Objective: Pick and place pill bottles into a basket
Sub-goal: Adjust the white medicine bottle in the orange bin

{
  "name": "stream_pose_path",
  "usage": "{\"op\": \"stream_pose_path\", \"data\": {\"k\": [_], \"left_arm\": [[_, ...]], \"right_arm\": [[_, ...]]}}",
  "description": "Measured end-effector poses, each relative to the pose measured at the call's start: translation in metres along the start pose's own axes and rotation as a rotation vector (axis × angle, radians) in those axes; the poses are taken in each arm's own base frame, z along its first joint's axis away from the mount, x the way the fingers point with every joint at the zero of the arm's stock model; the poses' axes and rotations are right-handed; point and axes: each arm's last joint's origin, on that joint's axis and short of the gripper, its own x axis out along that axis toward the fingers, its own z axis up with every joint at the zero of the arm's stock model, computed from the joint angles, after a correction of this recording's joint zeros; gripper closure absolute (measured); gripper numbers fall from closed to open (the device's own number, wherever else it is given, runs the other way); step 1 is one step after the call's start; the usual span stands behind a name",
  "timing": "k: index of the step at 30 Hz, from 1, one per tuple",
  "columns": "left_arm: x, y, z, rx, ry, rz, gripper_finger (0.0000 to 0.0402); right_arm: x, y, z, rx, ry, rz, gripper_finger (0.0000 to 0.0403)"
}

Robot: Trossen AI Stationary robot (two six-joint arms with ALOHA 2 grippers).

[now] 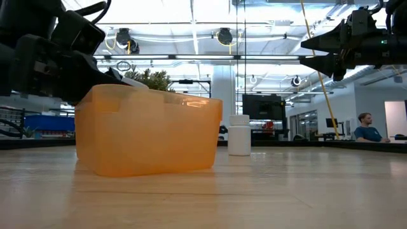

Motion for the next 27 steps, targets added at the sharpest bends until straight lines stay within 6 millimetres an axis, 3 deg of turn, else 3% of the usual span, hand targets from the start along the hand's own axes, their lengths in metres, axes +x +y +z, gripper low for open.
{"op": "stream_pose_path", "data": {"k": [8,21,27], "left_arm": [[0.0043,-0.0024,-0.0107,-0.051,-0.075,-0.006,0.0227],[0.0040,-0.0028,-0.0107,-0.093,-0.074,-0.025,0.0225],[0.0041,-0.0017,-0.0105,-0.142,-0.077,0.013,0.0069]], "right_arm": [[0.0000,0.0000,0.0000,0.000,0.000,0.000,0.0078],[0.0000,0.0000,0.0000,0.000,0.000,0.000,0.0078],[0.0000,0.0000,0.0000,0.000,0.000,0.000,0.0078]]}}
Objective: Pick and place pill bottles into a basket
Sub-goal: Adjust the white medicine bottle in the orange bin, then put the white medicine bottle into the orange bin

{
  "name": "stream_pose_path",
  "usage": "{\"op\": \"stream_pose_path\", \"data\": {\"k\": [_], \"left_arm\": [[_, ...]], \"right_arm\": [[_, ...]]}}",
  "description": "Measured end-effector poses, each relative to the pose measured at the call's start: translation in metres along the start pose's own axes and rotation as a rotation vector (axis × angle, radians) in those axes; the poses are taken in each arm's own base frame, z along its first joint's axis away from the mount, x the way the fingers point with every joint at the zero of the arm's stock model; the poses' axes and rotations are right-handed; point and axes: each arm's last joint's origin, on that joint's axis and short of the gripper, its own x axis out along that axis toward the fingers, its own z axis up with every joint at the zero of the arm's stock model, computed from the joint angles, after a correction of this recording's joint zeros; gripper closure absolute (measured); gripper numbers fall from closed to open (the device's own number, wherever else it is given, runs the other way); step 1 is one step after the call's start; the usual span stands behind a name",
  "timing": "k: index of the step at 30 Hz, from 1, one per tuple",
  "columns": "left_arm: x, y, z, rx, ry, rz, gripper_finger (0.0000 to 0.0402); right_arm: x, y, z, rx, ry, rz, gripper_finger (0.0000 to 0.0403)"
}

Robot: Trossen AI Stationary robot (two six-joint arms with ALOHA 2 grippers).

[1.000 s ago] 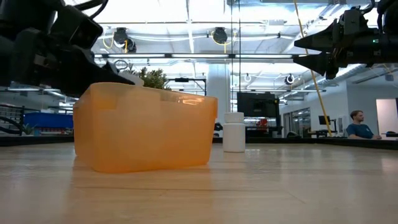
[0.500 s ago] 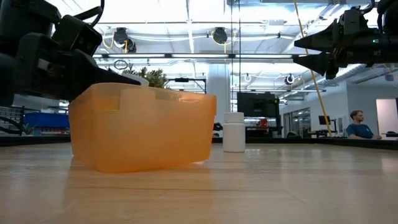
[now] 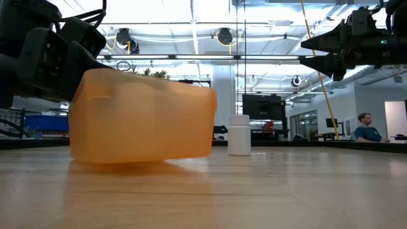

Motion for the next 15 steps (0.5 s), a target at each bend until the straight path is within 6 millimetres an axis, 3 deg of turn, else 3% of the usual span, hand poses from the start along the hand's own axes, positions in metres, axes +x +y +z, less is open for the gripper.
{"op": "stream_pose_path", "data": {"k": [4,15], "left_arm": [[0.0000,0.0003,0.0001,-0.011,-0.001,0.010,0.0012],[0.0007,-0.0001,0.0030,-0.030,-0.017,0.008,0.0067]], "right_arm": [[0.0000,0.0000,0.0000,0.000,0.000,0.000,0.0078],[0.0000,0.0000,0.0000,0.000,0.000,0.000,0.0078]]}}
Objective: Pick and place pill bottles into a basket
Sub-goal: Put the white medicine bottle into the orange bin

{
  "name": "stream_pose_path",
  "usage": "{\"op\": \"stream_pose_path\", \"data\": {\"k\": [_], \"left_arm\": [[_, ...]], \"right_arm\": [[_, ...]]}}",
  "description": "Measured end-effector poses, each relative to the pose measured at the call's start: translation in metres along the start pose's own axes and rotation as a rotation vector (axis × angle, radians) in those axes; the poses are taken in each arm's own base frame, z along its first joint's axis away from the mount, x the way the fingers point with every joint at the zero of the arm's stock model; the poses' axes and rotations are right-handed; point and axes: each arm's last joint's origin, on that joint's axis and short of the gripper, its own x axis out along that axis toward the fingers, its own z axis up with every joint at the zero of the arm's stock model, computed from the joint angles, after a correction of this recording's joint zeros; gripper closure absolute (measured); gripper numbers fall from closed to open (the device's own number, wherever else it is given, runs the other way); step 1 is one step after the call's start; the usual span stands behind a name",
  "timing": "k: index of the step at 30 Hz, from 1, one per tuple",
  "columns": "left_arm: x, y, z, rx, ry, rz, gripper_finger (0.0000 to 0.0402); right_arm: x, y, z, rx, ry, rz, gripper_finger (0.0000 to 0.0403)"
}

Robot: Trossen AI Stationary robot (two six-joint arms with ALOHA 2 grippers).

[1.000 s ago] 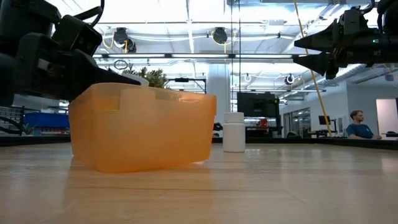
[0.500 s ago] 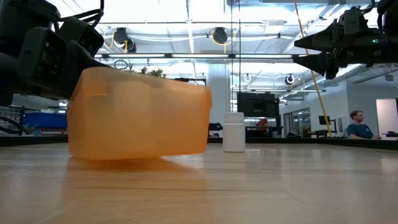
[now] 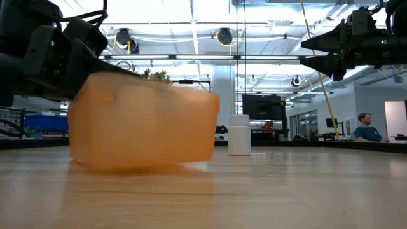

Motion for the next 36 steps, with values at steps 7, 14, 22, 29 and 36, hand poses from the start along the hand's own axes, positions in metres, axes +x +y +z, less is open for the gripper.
{"op": "stream_pose_path", "data": {"k": [7,14,22,29,36], "left_arm": [[-0.002,-0.004,0.021,0.032,-0.069,-0.063,0.0089],[-0.010,-0.005,0.054,0.074,-0.143,-0.062,0.0085],[-0.039,0.014,0.103,0.148,-0.143,0.114,0.0077],[-0.081,0.033,0.127,0.176,-0.096,0.269,0.0092],[-0.114,0.044,0.126,0.103,-0.027,0.350,0.0096]], "right_arm": [[0.000,0.000,0.000,0.000,0.000,0.003,0.0078],[0.000,0.000,0.001,0.018,-0.007,-0.015,0.0078],[0.014,0.004,0.011,-0.058,0.169,-0.102,0.0078],[0.032,0.015,0.029,-0.118,0.190,-0.018,0.0078],[0.037,0.018,0.031,-0.136,0.163,0.019,0.0078]]}}
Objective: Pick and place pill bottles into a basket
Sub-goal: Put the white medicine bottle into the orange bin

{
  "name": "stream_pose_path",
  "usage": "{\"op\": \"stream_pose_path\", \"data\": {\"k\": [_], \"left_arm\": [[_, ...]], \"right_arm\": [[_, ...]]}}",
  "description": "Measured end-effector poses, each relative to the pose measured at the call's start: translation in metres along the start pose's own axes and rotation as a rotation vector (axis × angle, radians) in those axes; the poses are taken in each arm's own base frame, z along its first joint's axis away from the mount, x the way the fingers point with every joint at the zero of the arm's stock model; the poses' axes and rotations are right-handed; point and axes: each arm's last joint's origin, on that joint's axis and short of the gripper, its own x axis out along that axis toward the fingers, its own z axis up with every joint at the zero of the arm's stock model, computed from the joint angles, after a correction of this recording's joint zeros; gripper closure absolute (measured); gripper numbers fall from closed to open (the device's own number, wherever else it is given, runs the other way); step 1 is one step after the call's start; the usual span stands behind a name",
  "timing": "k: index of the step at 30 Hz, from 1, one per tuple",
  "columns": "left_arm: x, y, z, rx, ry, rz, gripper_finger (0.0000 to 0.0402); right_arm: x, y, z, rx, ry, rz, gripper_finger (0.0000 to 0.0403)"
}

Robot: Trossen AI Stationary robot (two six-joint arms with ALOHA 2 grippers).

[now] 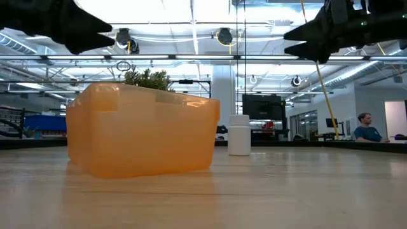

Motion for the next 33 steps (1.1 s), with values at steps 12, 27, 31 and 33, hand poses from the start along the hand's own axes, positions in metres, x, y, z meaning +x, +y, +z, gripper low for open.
{"op": "stream_pose_path", "data": {"k": [12,27,31,33], "left_arm": [[-0.012,0.011,-0.053,-0.078,-0.038,-0.001,0.0096],[-0.012,0.013,-0.062,-0.123,-0.027,-0.064,0.0096],[-0.012,0.013,-0.062,-0.112,-0.027,-0.064,0.0093],[-0.012,0.013,-0.062,-0.091,-0.028,-0.061,0.0090]], "right_arm": [[0.033,0.011,0.011,0.041,0.204,0.000,0.0078],[0.121,0.043,0.043,0.067,0.793,0.022,0.0078],[0.138,0.056,0.022,0.046,0.927,0.030,0.0078],[0.144,0.062,0.012,0.037,0.979,0.039,0.0078]]}}
